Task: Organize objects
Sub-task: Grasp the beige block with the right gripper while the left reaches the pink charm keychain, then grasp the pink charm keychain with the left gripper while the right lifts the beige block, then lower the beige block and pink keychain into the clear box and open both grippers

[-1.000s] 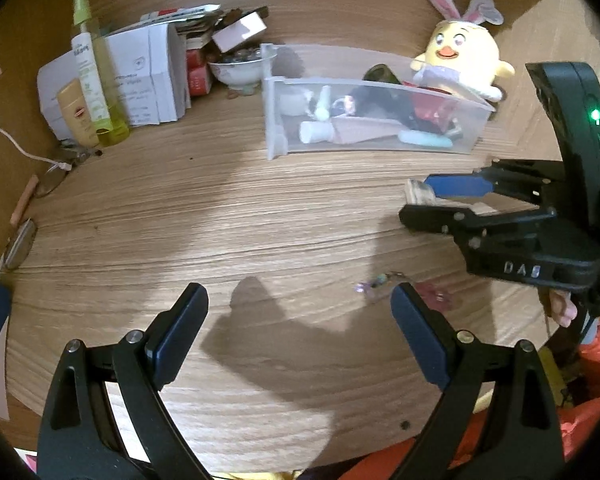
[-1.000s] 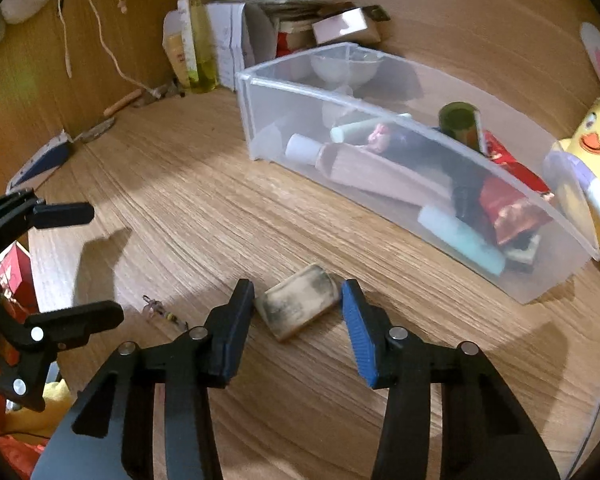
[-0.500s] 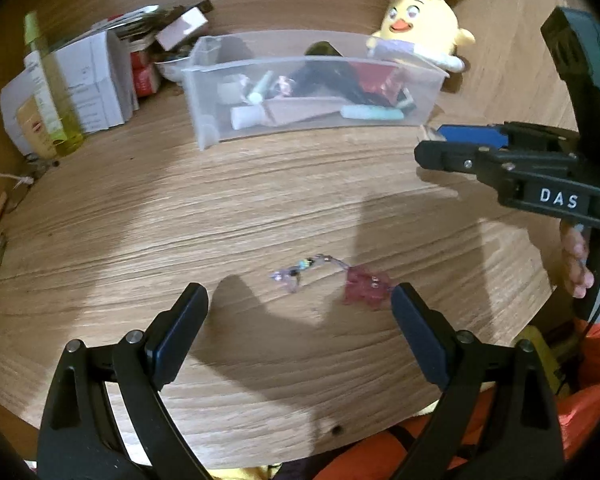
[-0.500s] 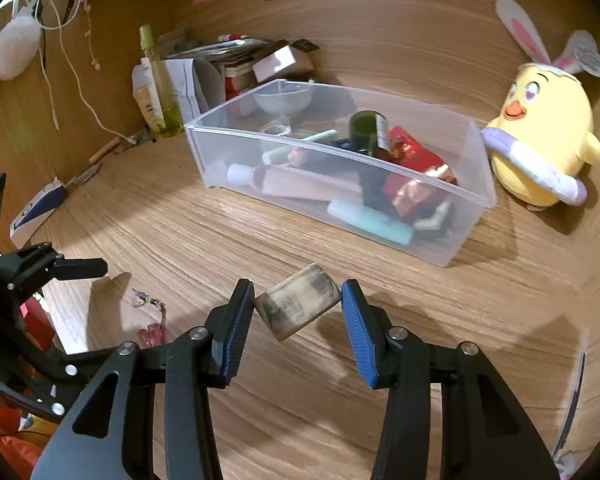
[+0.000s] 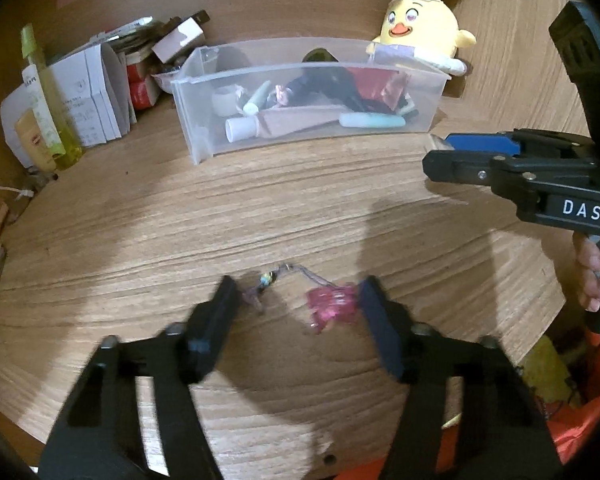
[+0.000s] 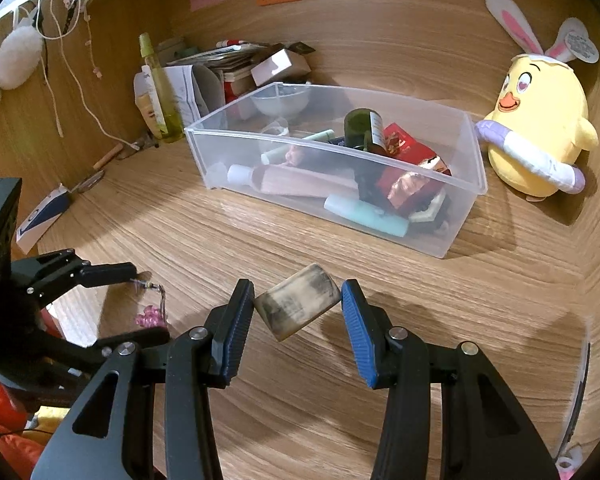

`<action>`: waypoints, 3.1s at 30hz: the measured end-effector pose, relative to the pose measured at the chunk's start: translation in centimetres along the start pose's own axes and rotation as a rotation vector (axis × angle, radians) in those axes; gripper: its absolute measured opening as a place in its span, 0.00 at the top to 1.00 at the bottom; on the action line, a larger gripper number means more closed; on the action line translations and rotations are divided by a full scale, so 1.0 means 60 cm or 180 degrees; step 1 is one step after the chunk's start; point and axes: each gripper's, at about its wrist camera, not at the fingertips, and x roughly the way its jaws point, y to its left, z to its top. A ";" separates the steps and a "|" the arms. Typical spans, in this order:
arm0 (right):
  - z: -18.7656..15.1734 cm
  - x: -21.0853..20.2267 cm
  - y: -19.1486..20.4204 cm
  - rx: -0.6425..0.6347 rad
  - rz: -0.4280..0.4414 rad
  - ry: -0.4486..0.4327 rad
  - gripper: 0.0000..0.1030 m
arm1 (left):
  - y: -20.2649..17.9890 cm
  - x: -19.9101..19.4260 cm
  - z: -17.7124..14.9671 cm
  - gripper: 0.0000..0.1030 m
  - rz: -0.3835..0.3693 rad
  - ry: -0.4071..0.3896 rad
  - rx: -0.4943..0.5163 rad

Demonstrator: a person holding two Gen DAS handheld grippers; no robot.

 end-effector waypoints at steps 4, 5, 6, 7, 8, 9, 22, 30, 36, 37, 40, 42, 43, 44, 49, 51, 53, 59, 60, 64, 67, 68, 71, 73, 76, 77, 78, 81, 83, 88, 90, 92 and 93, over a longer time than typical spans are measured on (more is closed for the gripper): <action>-0.001 0.005 0.003 0.0008 0.0012 0.0026 0.59 | 0.001 -0.002 0.001 0.74 -0.0001 -0.0035 0.0027; -0.001 0.007 0.004 0.0010 0.0013 0.0031 0.59 | 0.002 -0.002 0.000 0.74 -0.0004 -0.0038 0.0018; -0.001 0.008 0.005 0.0012 0.0022 0.0035 0.59 | 0.002 -0.003 0.000 0.74 -0.0001 -0.0042 0.0017; -0.001 0.008 0.006 0.0011 0.0031 0.0034 0.59 | 0.001 -0.003 0.000 0.74 0.0013 -0.0044 0.0024; -0.001 0.008 0.007 0.0010 0.0038 0.0029 0.59 | 0.000 -0.003 0.000 0.74 0.0036 -0.0043 0.0022; -0.001 0.007 0.009 0.0009 0.0048 0.0018 0.59 | 0.000 -0.003 0.000 0.74 0.0045 -0.0043 0.0019; 0.005 0.002 0.009 0.0036 0.0128 -0.0071 0.59 | 0.041 -0.023 0.032 0.95 0.0038 -0.0199 -0.0296; 0.007 -0.006 0.006 0.0067 0.0116 -0.0109 0.59 | 0.101 -0.050 0.027 0.95 -0.0064 -0.0237 -0.0596; 0.009 -0.007 0.003 0.0078 0.0142 -0.0129 0.59 | 0.099 -0.034 0.006 0.92 -0.0332 0.0009 -0.0620; 0.009 -0.007 0.004 0.0074 0.0143 -0.0125 0.59 | 0.091 -0.032 0.002 0.86 -0.0346 0.0043 -0.0562; 0.007 -0.007 0.004 0.0068 0.0143 -0.0113 0.59 | 0.059 -0.036 -0.007 0.67 -0.0232 0.0053 -0.0325; 0.007 -0.006 0.004 0.0072 0.0142 -0.0111 0.59 | 0.043 -0.039 -0.010 0.59 -0.0242 0.0053 -0.0227; 0.007 -0.007 0.003 0.0076 0.0143 -0.0112 0.59 | 0.039 -0.040 -0.011 0.59 -0.0245 0.0051 -0.0198; 0.007 -0.007 0.003 0.0079 0.0145 -0.0112 0.59 | 0.033 -0.038 -0.011 0.59 -0.0242 0.0057 -0.0165; 0.010 -0.017 0.004 0.0068 0.0116 -0.0163 0.59 | 0.022 -0.025 -0.016 0.68 -0.0156 0.0091 -0.0054; 0.014 -0.022 0.004 0.0057 0.0092 -0.0193 0.59 | 0.019 -0.023 -0.017 0.74 -0.0098 0.0061 -0.0007; 0.018 -0.024 0.003 0.0056 0.0068 -0.0212 0.59 | 0.020 -0.021 -0.016 0.74 -0.0076 0.0022 -0.0025; 0.040 -0.026 -0.006 0.0083 0.0012 -0.0288 0.59 | 0.031 -0.019 -0.001 0.74 -0.0062 -0.0038 -0.0138; 0.044 -0.026 -0.008 0.0088 -0.0001 -0.0303 0.59 | 0.033 -0.021 0.005 0.74 -0.0065 -0.0070 -0.0152; 0.060 -0.026 -0.014 0.0089 -0.0037 -0.0347 0.59 | 0.037 -0.035 0.037 0.75 -0.0060 -0.0255 -0.0170; 0.070 -0.027 -0.018 0.0080 -0.0067 -0.0380 0.59 | 0.038 -0.044 0.061 0.74 -0.0064 -0.0376 -0.0184; 0.073 -0.027 -0.019 0.0081 -0.0071 -0.0390 0.59 | 0.039 -0.046 0.070 0.74 -0.0084 -0.0414 -0.0198; 0.082 -0.026 -0.022 0.0079 -0.0090 -0.0414 0.59 | 0.040 -0.048 0.095 0.74 -0.0100 -0.0501 -0.0235; 0.088 -0.023 -0.024 0.0071 -0.0101 -0.0420 0.59 | 0.041 -0.049 0.109 0.74 -0.0103 -0.0549 -0.0254; 0.095 -0.022 -0.026 0.0057 -0.0124 -0.0427 0.59 | 0.043 -0.051 0.131 0.74 -0.0080 -0.0622 -0.0272; 0.098 -0.023 -0.026 0.0049 -0.0131 -0.0431 0.59 | 0.044 -0.052 0.138 0.74 -0.0072 -0.0654 -0.0282; 0.102 -0.025 -0.026 0.0039 -0.0148 -0.0443 0.59 | 0.046 -0.053 0.145 0.74 -0.0072 -0.0678 -0.0292; 0.113 -0.032 -0.027 -0.0010 -0.0198 -0.0488 0.59 | 0.052 -0.060 0.166 0.74 -0.0079 -0.0771 -0.0334; 0.120 -0.037 -0.029 -0.0023 -0.0219 -0.0517 0.59 | 0.058 -0.066 0.181 0.74 -0.0089 -0.0844 -0.0367; 0.145 -0.045 -0.034 -0.0052 -0.0283 -0.0604 0.59 | 0.073 -0.078 0.215 0.74 -0.0019 -0.1022 -0.0462; 0.157 -0.045 -0.038 -0.0056 -0.0307 -0.0631 0.59 | 0.079 -0.077 0.227 0.74 0.0045 -0.1062 -0.0515; 0.166 -0.043 -0.041 -0.0035 -0.0298 -0.0639 0.59 | 0.084 -0.073 0.239 0.74 0.0054 -0.1087 -0.0556; 0.170 -0.041 -0.044 -0.0018 -0.0296 -0.0641 0.59 | 0.085 -0.070 0.243 0.74 0.0083 -0.1099 -0.0569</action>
